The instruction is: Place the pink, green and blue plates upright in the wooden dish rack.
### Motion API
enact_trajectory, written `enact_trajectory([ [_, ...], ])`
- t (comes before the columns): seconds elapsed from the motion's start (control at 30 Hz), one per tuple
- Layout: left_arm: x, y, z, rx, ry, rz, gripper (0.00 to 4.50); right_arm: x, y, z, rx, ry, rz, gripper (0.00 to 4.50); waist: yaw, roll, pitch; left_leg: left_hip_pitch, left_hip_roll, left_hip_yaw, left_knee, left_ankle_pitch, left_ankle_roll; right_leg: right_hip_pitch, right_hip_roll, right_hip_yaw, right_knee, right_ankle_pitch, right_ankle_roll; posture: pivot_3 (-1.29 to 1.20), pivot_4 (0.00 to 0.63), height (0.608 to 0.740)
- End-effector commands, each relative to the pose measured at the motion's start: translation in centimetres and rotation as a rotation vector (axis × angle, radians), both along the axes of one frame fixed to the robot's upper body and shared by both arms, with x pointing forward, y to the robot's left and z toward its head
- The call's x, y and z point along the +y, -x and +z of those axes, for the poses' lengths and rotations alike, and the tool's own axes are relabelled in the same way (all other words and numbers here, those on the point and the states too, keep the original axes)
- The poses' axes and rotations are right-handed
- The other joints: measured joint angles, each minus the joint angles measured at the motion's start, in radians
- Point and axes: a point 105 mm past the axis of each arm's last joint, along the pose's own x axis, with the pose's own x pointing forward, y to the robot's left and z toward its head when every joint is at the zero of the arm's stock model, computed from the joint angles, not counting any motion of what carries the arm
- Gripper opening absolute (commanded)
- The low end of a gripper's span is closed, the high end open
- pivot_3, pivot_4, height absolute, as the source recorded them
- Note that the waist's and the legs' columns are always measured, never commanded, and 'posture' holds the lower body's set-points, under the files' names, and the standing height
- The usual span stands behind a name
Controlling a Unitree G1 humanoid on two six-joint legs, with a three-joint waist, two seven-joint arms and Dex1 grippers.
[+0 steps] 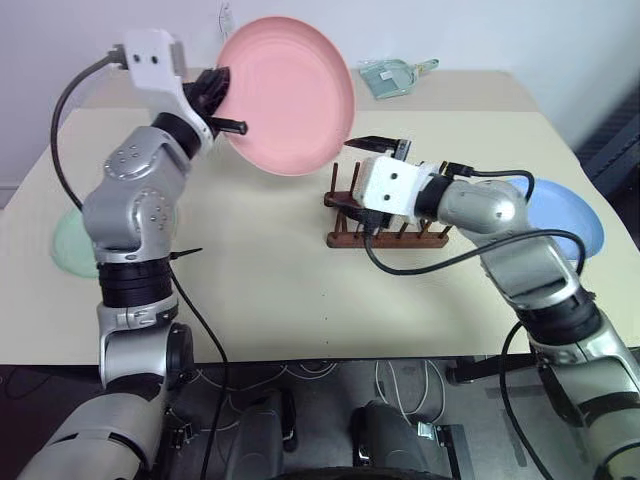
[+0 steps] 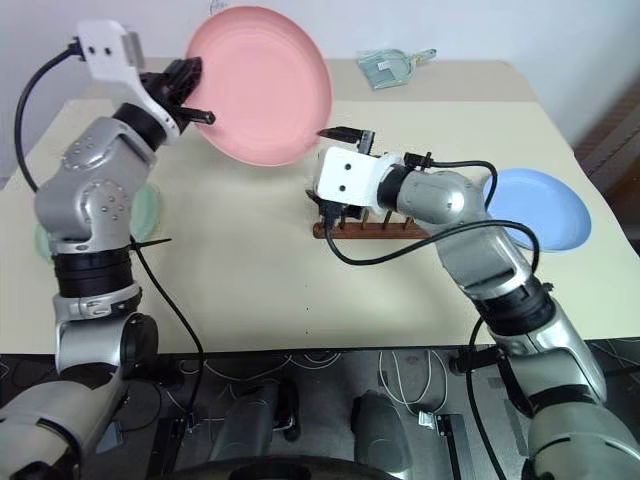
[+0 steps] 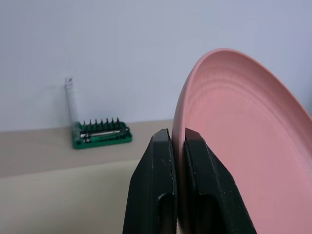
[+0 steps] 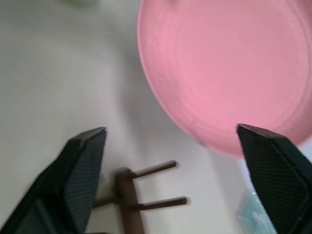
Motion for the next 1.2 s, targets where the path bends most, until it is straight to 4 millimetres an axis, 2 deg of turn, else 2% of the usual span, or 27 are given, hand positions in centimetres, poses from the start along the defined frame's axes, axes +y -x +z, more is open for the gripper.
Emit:
enact_trajectory([
  [0.03,-0.7,1.4,3.0,-0.123,-0.012,-0.015,0.0,0.5,-0.3,1.6,-0.114,0.013,0.01,4.45,0.0,0.0,0.0,0.0,0.0,0.0,0.0,0.0,0.0,0.0,0.0,0.0,0.0,0.0,0.0,0.0,0.15,0.732],
  [0.17,-1.8,2.0,3.5,-0.122,0.037,-0.06,0.0,2.0,-1.0,1.2,-0.186,0.065,0.039,4.45,-0.003,0.0,0.0,0.0,0.0,0.0,0.0,0.0,-0.001,0.0,0.0,0.0,0.0,0.0,0.0,0.0,0.15,0.732],
  [0.43,-2.6,2.5,3.1,-0.091,0.051,-0.088,0.0,2.6,-1.8,0.7,-0.268,0.094,0.04,4.45,-0.002,0.0,0.0,0.0,0.0,0.0,0.0,0.0,-0.001,0.0,0.0,0.0,0.0,0.0,0.0,0.0,0.15,0.732],
  [0.53,-2.6,2.3,2.8,-0.075,0.048,-0.083,0.0,2.6,-1.8,0.7,-0.284,0.097,0.044,3.57,-0.002,0.0,0.0,0.0,0.0,0.0,0.0,0.001,-0.001,0.0,0.0,0.0,0.0,0.0,0.0,0.0,0.15,0.732],
  [0.77,-2.5,2.1,2.5,-0.052,0.061,-0.085,0.0,2.4,-2.0,0.9,-0.311,0.098,0.036,0.04,-0.003,0.0,0.0,0.0,0.0,0.0,0.0,0.001,-0.001,0.0,0.0,0.0,0.0,0.0,0.0,0.0,0.15,0.732],
  [0.93,-2.4,1.9,2.2,-0.034,0.089,-0.096,0.0,2.2,-1.9,1.0,-0.321,0.096,0.031,0.04,-0.003,0.0,0.0,0.0,0.0,0.0,0.0,0.001,-0.001,0.001,0.001,0.0,0.0,0.0,0.0,0.0,0.15,0.732],
  [0.97,-2.4,1.9,2.1,-0.027,0.1,-0.099,0.7,2.2,-1.9,1.0,-0.324,0.096,0.03,0.0,-0.002,0.0,0.0,0.0,0.0,0.0,0.0,0.001,-0.001,0.001,0.001,0.0,0.0,0.0,0.0,0.0,0.15,0.732],
  [1.03,-2.4,2.0,2.3,-0.034,0.131,-0.127,1.49,2.1,-1.8,1.1,-0.327,0.092,0.028,0.0,-0.002,0.0,0.0,0.0,0.0,0.0,0.0,0.001,-0.001,0.001,0.0,0.0,0.0,0.0,0.0,0.0,0.15,0.732],
  [1.2,-0.9,2.8,4.5,-0.111,0.296,-0.157,4.02,1.5,-1.8,1.3,-0.334,0.084,0.012,0.0,-0.004,0.0,0.0,0.0,0.001,0.0,0.0,0.001,-0.001,0.001,0.0,0.0,0.0,0.0,0.0,0.0,0.15,0.732],
])
